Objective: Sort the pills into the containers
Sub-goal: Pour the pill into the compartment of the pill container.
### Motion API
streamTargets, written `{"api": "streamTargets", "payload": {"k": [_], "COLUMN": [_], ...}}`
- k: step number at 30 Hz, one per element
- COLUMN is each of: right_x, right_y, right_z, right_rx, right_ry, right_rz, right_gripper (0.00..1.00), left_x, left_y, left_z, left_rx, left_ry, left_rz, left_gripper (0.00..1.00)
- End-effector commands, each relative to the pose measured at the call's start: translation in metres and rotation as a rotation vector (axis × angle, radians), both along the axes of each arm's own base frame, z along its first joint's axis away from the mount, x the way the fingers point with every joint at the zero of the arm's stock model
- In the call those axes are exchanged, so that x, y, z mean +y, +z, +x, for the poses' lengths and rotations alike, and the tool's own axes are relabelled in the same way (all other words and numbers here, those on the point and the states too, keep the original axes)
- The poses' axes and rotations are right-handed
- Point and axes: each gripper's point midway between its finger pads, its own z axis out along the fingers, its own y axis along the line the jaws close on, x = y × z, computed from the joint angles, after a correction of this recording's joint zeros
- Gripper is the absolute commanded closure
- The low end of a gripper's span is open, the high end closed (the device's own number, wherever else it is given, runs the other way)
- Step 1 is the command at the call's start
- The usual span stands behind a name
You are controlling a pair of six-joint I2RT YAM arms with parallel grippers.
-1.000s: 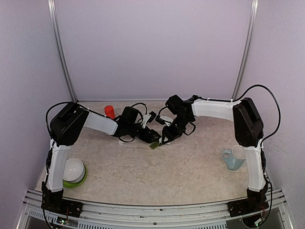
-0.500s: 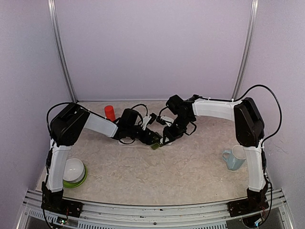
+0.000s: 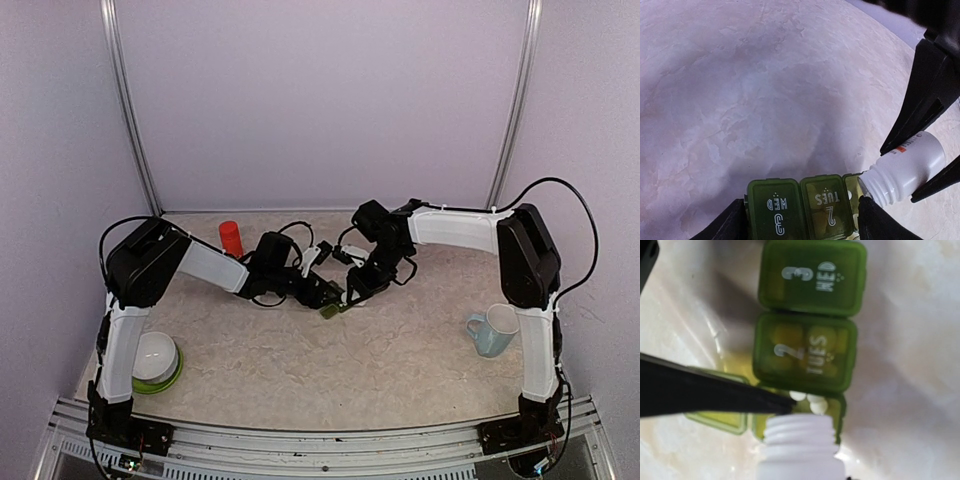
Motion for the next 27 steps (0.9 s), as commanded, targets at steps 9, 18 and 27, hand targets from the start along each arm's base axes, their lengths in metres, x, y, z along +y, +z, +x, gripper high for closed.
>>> {"api": "streamTargets", "payload": {"k": [9, 18, 27], "right_x": [0.004, 0.004, 0.004], "right_y": [0.023, 0.020, 0.018], "right_z": [-0.003, -0.013, -0.020], "right_rx": [-0.061, -0.053, -0.048], "right_ry": [0.010, 0.026, 0.041], "right_rz": [0.004, -0.020, -0.044], "right_gripper": [0.99, 0.99, 0.99], "left_x": [-0.029, -0.036, -0.039], "left_y": [0.004, 0.008, 0.012], "left_z": [-0.054, -0.063, -0.069], "left_rx": [0.043, 0.040, 0.033], "left_ry": [-0.146, -0.156, -0.161], "left_rz": [-0.036, -0.049, -0.060], "left_gripper": [0.27, 0.27, 0.27]}}
